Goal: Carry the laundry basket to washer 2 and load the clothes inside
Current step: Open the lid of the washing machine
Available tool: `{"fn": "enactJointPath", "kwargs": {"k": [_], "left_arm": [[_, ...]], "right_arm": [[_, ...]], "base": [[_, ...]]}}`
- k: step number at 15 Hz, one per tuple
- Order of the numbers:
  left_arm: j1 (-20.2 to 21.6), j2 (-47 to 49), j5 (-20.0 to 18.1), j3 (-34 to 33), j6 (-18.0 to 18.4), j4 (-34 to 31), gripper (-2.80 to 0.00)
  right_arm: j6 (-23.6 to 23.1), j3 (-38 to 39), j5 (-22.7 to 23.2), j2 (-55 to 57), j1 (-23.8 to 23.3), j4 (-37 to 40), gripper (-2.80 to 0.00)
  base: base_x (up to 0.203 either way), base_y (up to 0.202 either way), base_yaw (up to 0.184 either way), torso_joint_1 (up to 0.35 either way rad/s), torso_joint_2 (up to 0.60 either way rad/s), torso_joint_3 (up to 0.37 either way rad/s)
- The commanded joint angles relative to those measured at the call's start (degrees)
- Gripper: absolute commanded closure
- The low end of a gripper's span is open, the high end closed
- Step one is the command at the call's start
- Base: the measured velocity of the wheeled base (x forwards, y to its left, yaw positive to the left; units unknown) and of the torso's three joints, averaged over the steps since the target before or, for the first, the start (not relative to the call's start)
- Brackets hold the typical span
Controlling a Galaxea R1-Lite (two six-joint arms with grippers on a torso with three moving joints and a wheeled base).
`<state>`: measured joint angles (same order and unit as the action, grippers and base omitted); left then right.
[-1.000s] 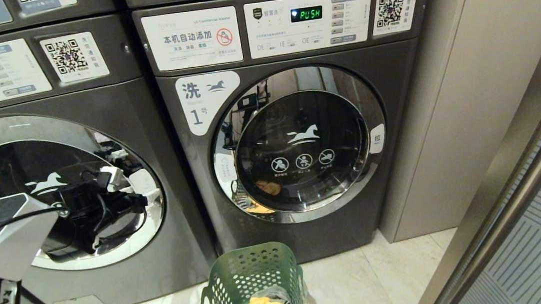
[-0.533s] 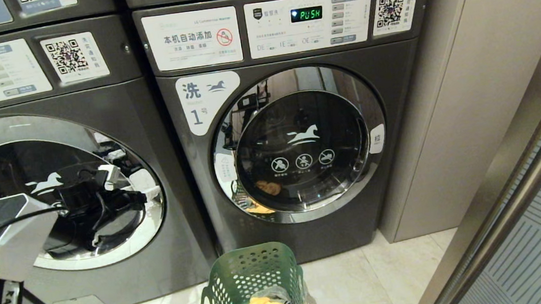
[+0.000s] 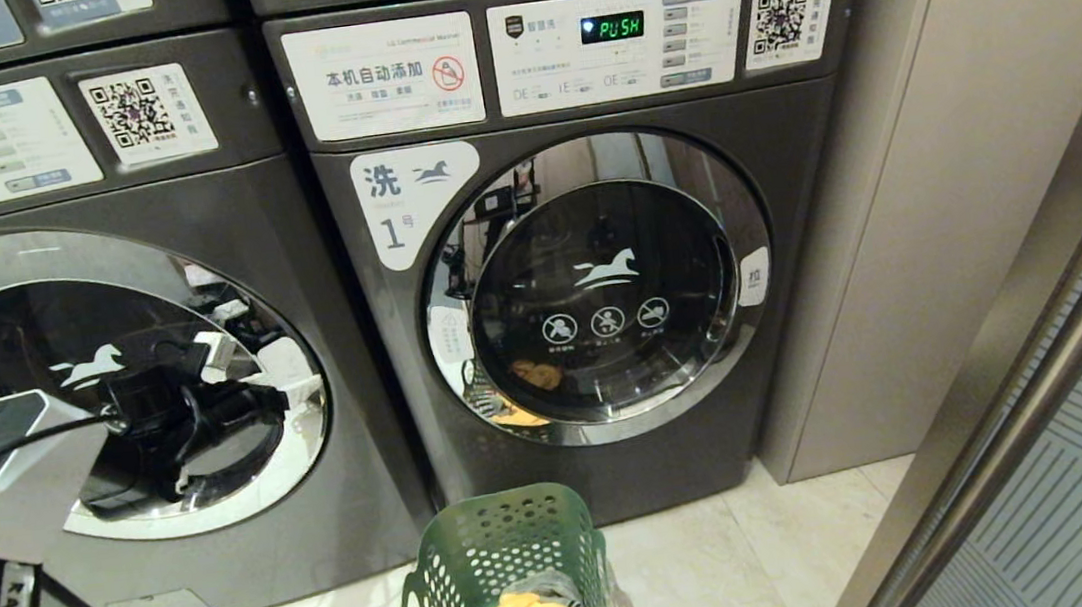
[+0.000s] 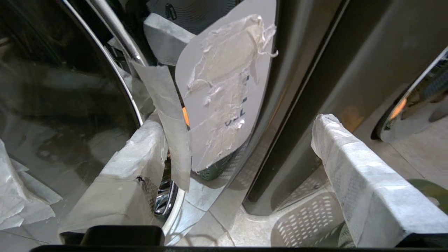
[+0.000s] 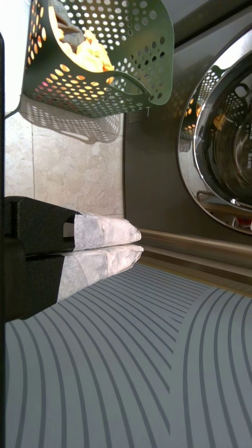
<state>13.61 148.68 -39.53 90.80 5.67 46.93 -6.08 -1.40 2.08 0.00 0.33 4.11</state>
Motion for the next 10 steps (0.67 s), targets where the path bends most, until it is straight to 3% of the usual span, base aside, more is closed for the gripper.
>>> {"fn": "enactJointPath", "kwargs": {"k": [1,3,7,10], "left_arm": [[0.68,0.04,-0.86,0.14,0.04,0.14,-2.8],[1.54,0.38,-2.14,0.14,-0.04,-0.05,-2.8],[2.48,1.0,-8.18,0.61,-0.05,-0.53,-2.8],[2.48,1.88,-8.2,2.26,-0.13,-1.55,-2.8]], "right_arm": [[-0.07,0.0,0.02,0.09,0.02,0.03,0.0],[-0.07,0.0,0.02,0.09,0.02,0.03,0.0],[-0.07,0.0,0.02,0.09,0.02,0.03,0.0],[-0.07,0.0,0.02,0.09,0.02,0.03,0.0]], "base": [[0.0,0.0,0.0,0.0,0.0,0.0],[0.0,0.0,0.0,0.0,0.0,0.0],[0.0,0.0,0.0,0.0,0.0,0.0],[0.0,0.0,0.0,0.0,0.0,0.0]]}}
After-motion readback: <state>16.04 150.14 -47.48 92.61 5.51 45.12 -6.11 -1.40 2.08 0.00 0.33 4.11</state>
